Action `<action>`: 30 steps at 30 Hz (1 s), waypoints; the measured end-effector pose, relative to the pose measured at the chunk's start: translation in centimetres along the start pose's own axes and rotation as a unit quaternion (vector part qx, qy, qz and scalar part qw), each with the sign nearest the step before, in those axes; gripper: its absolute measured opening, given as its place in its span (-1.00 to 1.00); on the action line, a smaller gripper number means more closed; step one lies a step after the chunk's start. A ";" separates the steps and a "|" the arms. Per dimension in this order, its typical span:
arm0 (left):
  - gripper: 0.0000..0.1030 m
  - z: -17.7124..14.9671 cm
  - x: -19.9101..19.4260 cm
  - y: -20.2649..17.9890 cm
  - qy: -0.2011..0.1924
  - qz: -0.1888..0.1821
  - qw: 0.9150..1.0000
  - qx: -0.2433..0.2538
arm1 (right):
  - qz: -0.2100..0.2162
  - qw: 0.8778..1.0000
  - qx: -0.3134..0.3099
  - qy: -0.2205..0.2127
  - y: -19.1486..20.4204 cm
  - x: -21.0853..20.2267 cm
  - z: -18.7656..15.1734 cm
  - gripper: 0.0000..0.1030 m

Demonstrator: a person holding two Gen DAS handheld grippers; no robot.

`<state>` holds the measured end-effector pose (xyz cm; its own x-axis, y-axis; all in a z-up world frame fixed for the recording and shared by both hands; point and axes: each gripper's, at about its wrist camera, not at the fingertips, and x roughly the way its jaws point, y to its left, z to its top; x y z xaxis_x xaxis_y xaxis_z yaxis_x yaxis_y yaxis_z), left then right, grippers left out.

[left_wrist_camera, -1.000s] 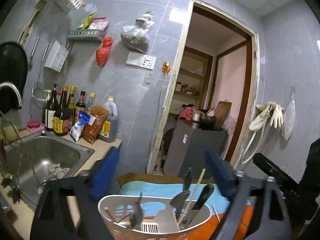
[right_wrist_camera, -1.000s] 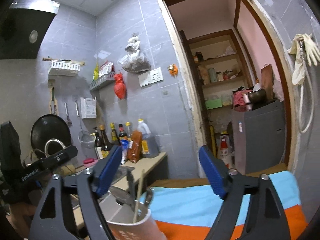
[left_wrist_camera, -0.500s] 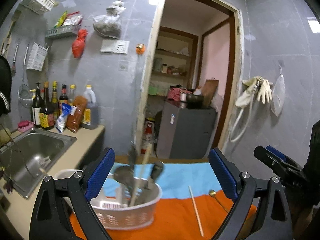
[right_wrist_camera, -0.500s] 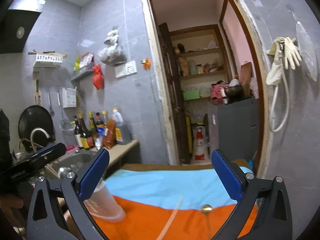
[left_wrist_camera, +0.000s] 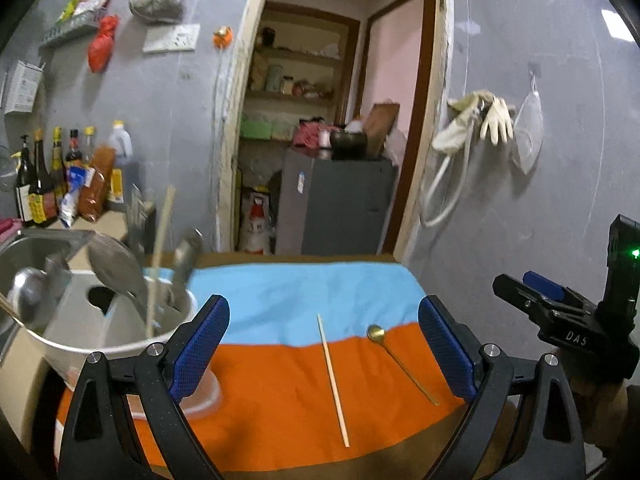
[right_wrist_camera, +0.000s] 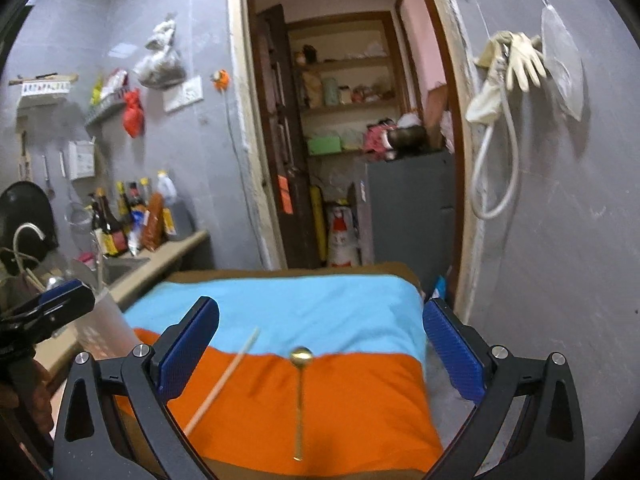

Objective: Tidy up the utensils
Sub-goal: 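Move both tools back over the last chopstick and gold spoon, then close the left tool on the wooden chopstick while the right tool grasps the gold spoon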

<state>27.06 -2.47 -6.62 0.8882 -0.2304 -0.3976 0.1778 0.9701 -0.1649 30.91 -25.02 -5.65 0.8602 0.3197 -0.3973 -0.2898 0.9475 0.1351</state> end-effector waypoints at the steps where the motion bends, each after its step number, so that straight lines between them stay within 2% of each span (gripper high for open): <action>1: 0.80 -0.3 0.4 -0.1 0.006 0.001 1.000 0.001 | -0.002 1.000 0.002 0.007 -0.3 0.3 -0.4 1.00; 14: 0.80 -2.6 7.1 0.5 0.097 0.012 0.995 -0.020 | 0.006 0.995 0.001 0.098 -2.1 4.2 -4.1 1.00; 22: 0.76 -3.0 10.9 1.2 0.160 -0.011 0.987 -0.031 | 0.017 0.988 -0.015 0.153 -1.8 6.7 -5.2 0.93; 23: 0.70 -3.1 11.4 1.3 0.167 -0.012 0.985 -0.032 | 0.019 0.987 -0.019 0.159 -1.7 7.0 -5.2 0.87; 27: 0.17 -3.2 13.3 1.6 0.200 -0.019 0.979 -0.038 | 0.030 0.982 -0.030 0.186 -1.1 8.3 -5.5 0.53; 30: -0.14 -3.4 14.6 2.0 0.225 -0.025 0.973 -0.042 | 0.038 0.977 -0.030 0.206 -1.1 9.1 -5.8 0.38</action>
<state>38.93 -4.19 -15.84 0.5998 -0.3052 -0.7396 0.1640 0.9517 -0.2596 36.64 -23.16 -14.70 0.5974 0.3507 -0.7212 -0.3803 0.9156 0.1302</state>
